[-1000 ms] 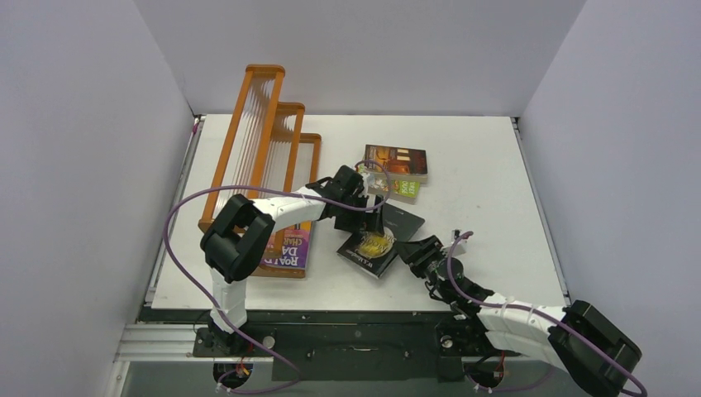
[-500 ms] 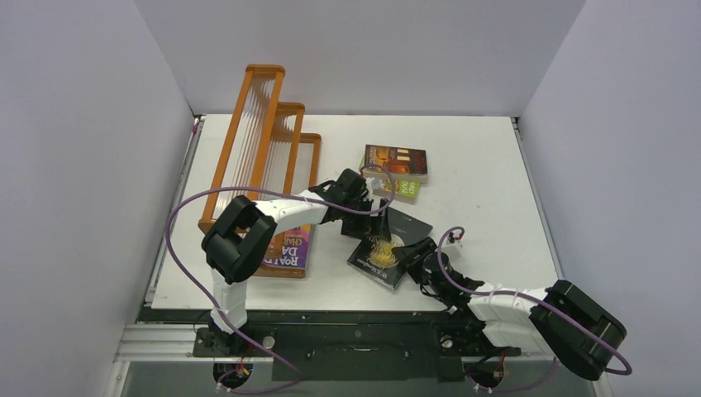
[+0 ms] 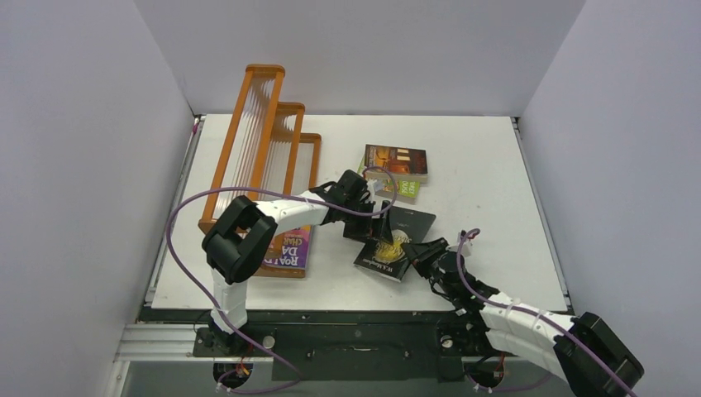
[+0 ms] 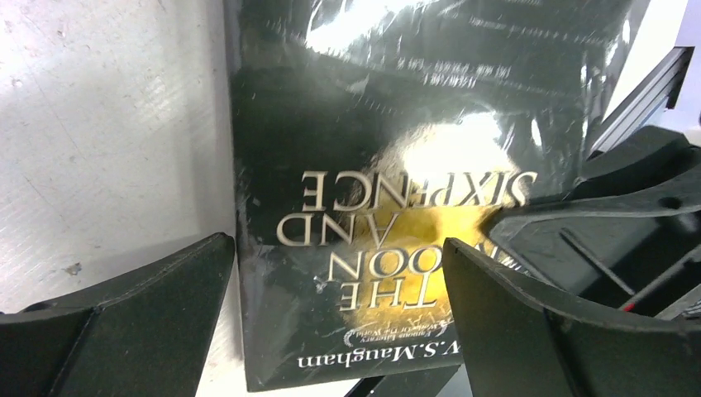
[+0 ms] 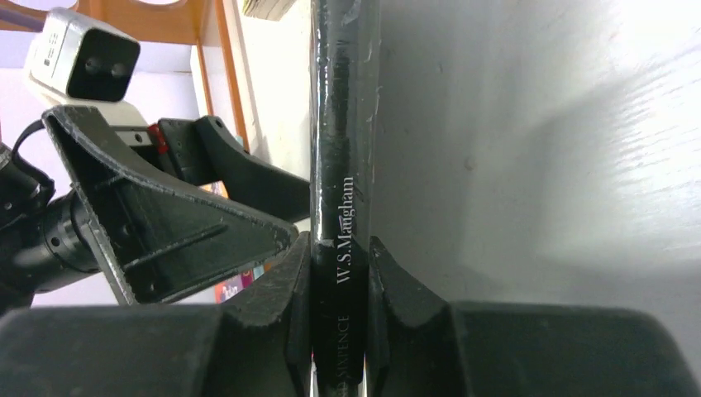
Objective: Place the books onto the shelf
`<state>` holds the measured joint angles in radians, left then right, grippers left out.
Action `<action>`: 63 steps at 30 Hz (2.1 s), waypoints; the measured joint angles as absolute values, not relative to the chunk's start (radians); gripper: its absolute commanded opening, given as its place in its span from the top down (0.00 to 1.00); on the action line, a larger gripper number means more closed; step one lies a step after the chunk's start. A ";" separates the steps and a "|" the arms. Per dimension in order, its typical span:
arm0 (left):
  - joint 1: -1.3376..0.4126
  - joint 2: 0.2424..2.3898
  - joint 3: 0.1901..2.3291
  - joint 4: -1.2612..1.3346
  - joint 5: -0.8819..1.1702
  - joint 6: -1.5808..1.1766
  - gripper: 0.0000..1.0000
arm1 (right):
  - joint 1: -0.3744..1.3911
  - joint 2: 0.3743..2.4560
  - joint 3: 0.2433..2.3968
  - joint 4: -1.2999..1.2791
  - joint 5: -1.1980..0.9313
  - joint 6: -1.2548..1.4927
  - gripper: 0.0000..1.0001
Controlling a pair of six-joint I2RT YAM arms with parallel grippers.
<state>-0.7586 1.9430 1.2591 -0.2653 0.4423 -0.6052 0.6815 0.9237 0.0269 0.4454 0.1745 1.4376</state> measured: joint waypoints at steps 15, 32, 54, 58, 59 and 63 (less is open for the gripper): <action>-0.764 1.713 1.401 -0.432 0.430 -0.563 0.04 | 0.633 0.596 0.069 0.092 0.118 1.285 1.00; -0.564 1.350 1.753 -0.706 0.310 -0.471 0.04 | 0.638 0.928 0.345 0.273 -0.043 1.161 1.00; -0.459 1.202 1.762 -0.834 0.223 -0.467 0.04 | 0.789 1.588 0.649 0.722 -0.054 1.284 1.00; -0.445 1.207 1.749 -0.836 0.220 -0.467 0.04 | 0.800 1.713 0.657 0.836 -0.062 1.328 1.00; -0.442 1.208 1.747 -0.836 0.220 -0.467 0.04 | 0.801 1.732 0.657 0.844 -0.064 1.335 1.00; -0.436 1.207 1.739 -0.834 0.220 -0.467 0.04 | 0.811 1.784 0.663 0.883 -0.065 1.366 1.00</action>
<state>-0.4358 1.2068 1.7386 -0.8345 0.2195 -0.4667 0.8108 1.7844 0.6632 0.8825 -0.0647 1.3659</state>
